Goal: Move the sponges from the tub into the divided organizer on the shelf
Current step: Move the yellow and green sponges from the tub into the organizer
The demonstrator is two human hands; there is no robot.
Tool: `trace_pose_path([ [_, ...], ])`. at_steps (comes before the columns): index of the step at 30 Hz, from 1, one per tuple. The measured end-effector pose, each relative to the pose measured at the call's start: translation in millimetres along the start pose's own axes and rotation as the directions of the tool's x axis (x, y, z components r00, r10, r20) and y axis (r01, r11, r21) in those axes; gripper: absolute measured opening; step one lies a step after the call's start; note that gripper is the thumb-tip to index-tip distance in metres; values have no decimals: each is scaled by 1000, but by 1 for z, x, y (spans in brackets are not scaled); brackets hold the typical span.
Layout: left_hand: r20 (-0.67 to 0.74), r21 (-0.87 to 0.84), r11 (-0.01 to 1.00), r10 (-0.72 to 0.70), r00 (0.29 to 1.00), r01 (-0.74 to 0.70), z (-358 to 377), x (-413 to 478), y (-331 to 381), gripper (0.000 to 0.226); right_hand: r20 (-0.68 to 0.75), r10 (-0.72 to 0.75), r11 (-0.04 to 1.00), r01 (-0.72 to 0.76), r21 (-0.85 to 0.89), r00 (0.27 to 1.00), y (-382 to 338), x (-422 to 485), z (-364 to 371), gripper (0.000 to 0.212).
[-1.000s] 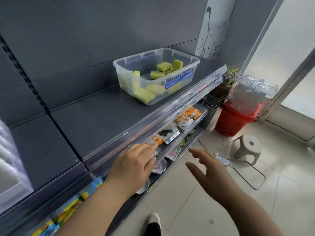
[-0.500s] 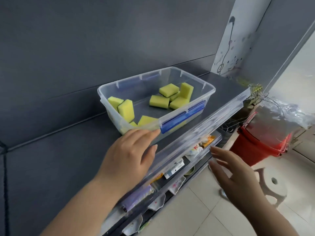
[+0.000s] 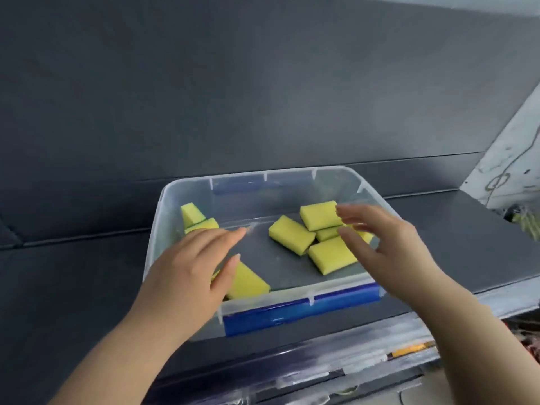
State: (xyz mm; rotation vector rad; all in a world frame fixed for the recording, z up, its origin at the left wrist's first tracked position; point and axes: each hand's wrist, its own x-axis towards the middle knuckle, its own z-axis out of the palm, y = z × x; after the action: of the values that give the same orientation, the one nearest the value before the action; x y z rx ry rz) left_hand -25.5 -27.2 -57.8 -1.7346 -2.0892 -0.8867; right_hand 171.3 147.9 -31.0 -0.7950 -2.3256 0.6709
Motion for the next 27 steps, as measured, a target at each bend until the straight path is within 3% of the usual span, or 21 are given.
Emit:
trace_pose_path([
  [3,-18,49,991,-126,992,127,7,2,11,41,179,-71,991,89,-97,981,23,51,7,30],
  [6,-41,116,971,-208,977,211,10,1,21,41,395,-118,969,193,-156,911,44,101,26,36],
  [10,-69,181,934,-299,952,307,8,-3,29,41,635,31,869,294,-399,772,75,146,57,55],
  [14,-61,225,904,-359,931,363,6,-7,29,42,724,189,724,404,-559,664,94,162,78,79],
  [19,-57,307,899,-311,949,313,11,1,24,33,760,188,584,551,-596,622,95,161,87,88],
  [21,-46,338,899,-280,959,279,14,8,20,32,753,158,606,539,-585,639,90,158,79,86],
  [23,-6,349,906,-255,967,241,16,18,13,37,705,53,675,495,-547,707,82,154,64,79],
  [27,217,390,889,-340,915,238,25,45,-13,38,493,-214,825,426,-372,844,62,134,23,63],
])
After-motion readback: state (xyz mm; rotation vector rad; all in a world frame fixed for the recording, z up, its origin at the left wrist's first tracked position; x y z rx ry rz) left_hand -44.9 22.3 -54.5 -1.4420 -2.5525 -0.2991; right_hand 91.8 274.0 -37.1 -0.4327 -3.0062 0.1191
